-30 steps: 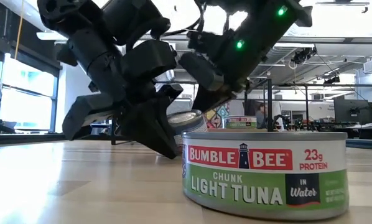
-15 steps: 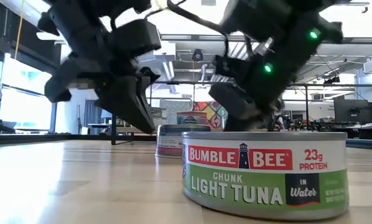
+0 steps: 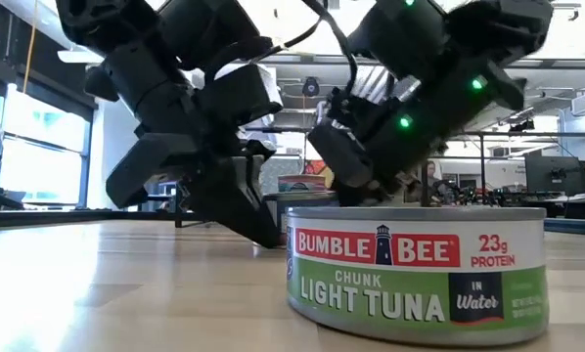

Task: Stack canned seafood by type on shelf
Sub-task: Stack the left blue tuna can on top of the blue tuna can on the shelf, then stack the left blue tuna can on top of the blue tuna can on the back of the shelf

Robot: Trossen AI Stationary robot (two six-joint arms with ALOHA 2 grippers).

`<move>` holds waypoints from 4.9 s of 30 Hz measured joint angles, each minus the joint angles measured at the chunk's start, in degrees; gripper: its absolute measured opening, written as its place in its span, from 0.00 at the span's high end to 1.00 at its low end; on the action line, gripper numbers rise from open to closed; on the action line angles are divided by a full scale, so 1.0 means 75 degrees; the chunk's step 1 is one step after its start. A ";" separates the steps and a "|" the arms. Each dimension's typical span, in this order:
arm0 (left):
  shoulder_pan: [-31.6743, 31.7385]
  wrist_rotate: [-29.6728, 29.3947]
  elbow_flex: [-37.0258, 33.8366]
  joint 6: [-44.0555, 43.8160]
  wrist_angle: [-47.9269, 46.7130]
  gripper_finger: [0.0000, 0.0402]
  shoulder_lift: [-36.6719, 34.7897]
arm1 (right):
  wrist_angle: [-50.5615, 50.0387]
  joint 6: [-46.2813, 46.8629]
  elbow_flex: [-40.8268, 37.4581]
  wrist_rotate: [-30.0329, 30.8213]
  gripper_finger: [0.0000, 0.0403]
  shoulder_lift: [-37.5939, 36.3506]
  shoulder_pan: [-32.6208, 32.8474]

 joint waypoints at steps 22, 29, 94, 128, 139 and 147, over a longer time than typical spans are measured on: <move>0.0011 -0.0516 0.0008 -0.0009 0.0448 1.00 0.0294 | -0.2591 -0.0503 0.1666 0.0013 1.00 -0.0242 0.0029; 0.0000 -0.0428 -0.0454 -0.0083 0.1154 1.00 0.0306 | -0.1950 -0.1197 0.1700 -0.0686 1.00 -0.0478 0.0218; 0.0017 -0.0890 -0.1015 -0.2276 -0.0793 1.00 -0.1451 | 0.1544 -0.2915 -0.0045 -0.1392 0.10 0.0446 -0.0206; -0.0024 -0.1163 -0.0954 -0.2144 -0.1608 1.00 -0.1996 | 0.0758 -0.2554 0.0000 -0.1856 0.49 0.0044 0.0010; -0.0067 -0.1217 -0.0956 -0.2139 -0.1655 1.00 -0.1834 | 0.0890 -0.2702 -0.0016 -0.1850 0.62 -0.0174 0.0029; -0.0057 -0.1535 -0.0971 -0.2180 -0.1822 1.00 -0.1813 | 0.1241 -0.2691 -0.0001 -0.1775 0.65 -0.0326 0.0029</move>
